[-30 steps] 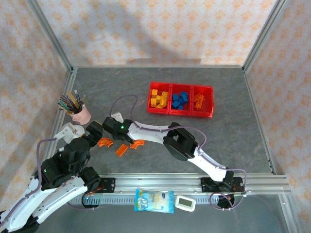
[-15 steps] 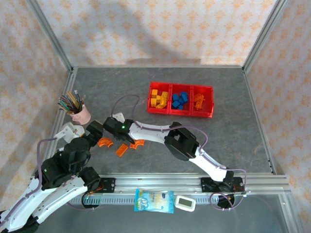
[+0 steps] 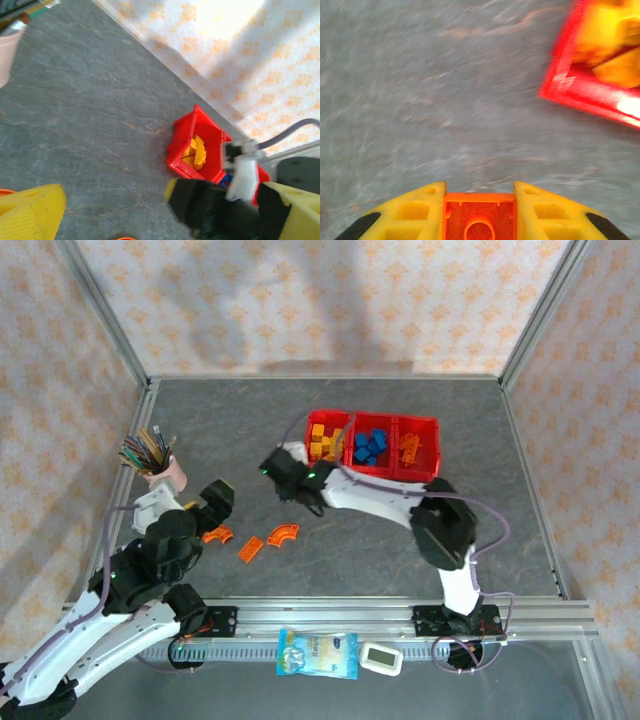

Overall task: Sort the legos into containers by color
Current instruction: Pick up the lego from the middle-left of the table, then place the lego in the container.

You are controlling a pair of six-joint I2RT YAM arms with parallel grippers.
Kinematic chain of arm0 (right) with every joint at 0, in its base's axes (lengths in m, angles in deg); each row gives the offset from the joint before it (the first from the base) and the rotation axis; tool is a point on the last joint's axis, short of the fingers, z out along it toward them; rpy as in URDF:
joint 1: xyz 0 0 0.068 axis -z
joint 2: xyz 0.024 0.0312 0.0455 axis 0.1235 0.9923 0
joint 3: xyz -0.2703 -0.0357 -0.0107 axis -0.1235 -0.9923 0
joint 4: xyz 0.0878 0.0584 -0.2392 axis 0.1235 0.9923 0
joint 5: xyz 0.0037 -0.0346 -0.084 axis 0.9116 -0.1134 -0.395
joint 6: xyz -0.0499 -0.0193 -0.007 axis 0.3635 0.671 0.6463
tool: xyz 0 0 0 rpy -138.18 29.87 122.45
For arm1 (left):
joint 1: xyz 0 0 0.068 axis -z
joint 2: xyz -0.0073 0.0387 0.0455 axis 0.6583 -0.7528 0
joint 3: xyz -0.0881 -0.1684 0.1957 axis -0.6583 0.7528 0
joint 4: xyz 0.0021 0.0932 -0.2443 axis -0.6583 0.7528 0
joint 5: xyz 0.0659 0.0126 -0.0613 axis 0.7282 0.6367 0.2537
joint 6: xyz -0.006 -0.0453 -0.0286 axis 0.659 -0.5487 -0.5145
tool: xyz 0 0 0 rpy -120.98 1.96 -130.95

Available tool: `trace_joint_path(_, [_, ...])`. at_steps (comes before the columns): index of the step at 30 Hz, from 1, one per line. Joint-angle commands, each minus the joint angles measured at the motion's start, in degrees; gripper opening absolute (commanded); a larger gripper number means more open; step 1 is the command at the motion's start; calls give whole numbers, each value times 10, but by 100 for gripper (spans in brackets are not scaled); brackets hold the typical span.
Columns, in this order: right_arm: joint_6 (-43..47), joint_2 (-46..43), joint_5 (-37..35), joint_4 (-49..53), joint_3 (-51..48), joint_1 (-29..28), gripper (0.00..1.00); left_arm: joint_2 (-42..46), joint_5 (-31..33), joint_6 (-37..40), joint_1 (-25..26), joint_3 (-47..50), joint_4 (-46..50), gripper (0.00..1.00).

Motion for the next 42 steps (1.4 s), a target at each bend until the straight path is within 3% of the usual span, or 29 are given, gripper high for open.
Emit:
trace_joint_path(1, [-17,-67,-23,-18,-59,56,31,-38,-62,55,-5,16,-92,99])
trace_joint_path(11, [3,-192,-23,-48,-170,262,32,-207,-208,138,-6,7,-257,99])
trace_joint_path(21, [27,-136,7,-98,-158,403,32,-287,-241,154,-7,-10,-309,99])
trace_joint_path(26, [40,-89,25,-96,-127,427,34,-284,-228,148,-10,-5,-305,99])
trace_joint_path(31, [47,-82,28,-97,-117,426,49,-278,-229,145,-15,0,-311,99])
trace_joint_path(36, [51,-106,53,-92,-119,426,55,-276,-223,143,-21,-2,-309,99])
trace_joint_path(42, [55,-150,63,-83,-142,378,60,-252,-205,132,-24,2,-290,99])
